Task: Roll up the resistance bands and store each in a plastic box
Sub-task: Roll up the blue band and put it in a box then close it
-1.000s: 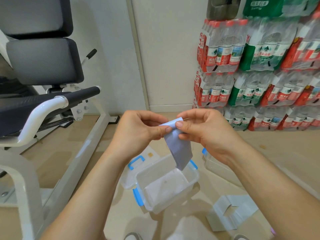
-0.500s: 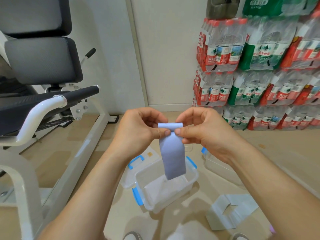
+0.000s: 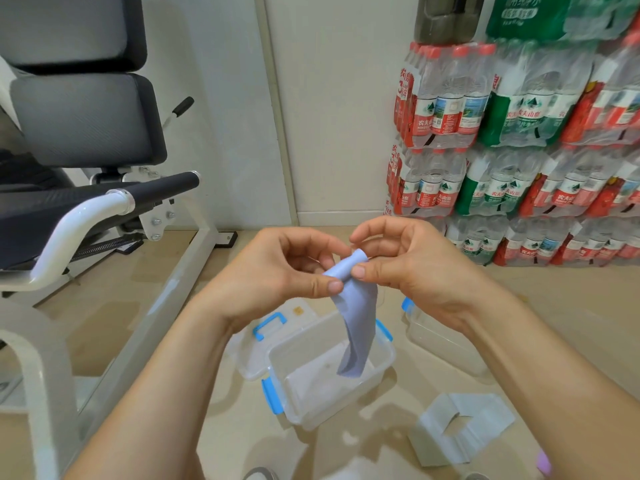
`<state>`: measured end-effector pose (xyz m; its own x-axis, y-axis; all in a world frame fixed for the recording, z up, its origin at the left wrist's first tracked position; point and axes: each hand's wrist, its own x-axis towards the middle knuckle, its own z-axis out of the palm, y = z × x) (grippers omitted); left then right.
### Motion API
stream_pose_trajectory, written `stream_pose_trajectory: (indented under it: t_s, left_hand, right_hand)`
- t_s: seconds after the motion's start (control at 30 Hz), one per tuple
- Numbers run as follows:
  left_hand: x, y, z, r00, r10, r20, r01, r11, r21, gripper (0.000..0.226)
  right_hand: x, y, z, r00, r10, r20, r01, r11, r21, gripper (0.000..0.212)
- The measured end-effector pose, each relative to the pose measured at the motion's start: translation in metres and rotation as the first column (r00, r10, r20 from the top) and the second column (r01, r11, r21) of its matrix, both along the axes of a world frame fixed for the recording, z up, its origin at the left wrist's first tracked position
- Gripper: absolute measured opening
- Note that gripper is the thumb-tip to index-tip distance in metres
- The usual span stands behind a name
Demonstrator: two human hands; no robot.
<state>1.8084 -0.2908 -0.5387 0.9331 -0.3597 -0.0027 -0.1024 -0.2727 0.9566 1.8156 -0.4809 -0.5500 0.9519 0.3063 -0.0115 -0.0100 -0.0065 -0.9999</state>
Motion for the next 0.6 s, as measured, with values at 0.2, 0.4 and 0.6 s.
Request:
stream_pose_trajectory:
  t_s: [0.2, 0.4, 0.6]
  left_hand:
    - [-0.003, -0.008, 0.0, 0.997, 0.001, 0.081, -0.013, 0.989, 0.148, 0.041]
    - [0.0, -0.009, -0.003, 0.983, 0.123, 0.137, -0.149, 0.97, 0.194, 0.033]
    - [0.003, -0.013, -0.008, 0.965, 0.141, 0.22, -0.202, 0.937, 0.285, 0.029]
  right_hand:
    - [0.0, 0.003, -0.002, 1.0, 0.024, -0.009, -0.024, 1.0, -0.009, 0.037]
    - [0.001, 0.002, -0.004, 0.998, -0.002, 0.06, 0.01, 0.99, -0.144, 0.029]
    - [-0.003, 0.002, -0.002, 0.999, 0.042, 0.012, -0.037, 0.966, -0.256, 0.013]
